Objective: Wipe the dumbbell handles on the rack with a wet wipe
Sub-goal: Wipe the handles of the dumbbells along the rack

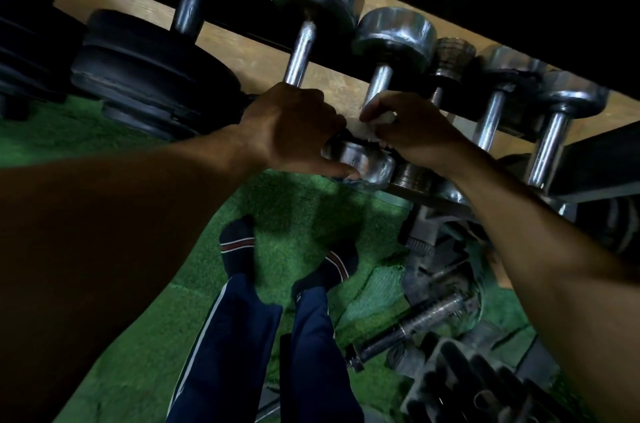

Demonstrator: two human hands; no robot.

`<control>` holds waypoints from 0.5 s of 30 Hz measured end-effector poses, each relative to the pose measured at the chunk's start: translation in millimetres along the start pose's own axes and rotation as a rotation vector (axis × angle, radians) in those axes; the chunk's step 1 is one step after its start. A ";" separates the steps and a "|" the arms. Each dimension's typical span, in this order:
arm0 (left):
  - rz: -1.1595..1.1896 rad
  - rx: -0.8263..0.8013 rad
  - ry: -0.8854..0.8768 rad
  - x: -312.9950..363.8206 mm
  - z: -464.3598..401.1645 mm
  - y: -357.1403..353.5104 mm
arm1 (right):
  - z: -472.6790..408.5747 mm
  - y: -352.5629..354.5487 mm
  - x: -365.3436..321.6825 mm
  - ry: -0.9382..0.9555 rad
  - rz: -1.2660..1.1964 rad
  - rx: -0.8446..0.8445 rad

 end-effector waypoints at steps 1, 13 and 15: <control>-0.013 -0.028 0.003 -0.5 -0.1 -0.1 | -0.1 -2.0 5.9 -0.031 -0.049 0.035; 0.052 -0.034 0.034 2.5 -2.4 8.7 | 5.6 -11.0 36.8 -0.379 -0.255 -0.010; 0.056 -0.070 0.052 1.2 -3.1 9.9 | 0.3 -10.8 31.6 -0.305 -0.033 -0.021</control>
Point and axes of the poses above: each hand's wrist, its own z-axis away from the middle knuckle, its own y-axis out of the back of the hand, x = y × z, the point moved 5 cm from there along -z, towards the middle knuckle, and after that the axes turned 4 degrees about x, right-handed, at the moved point
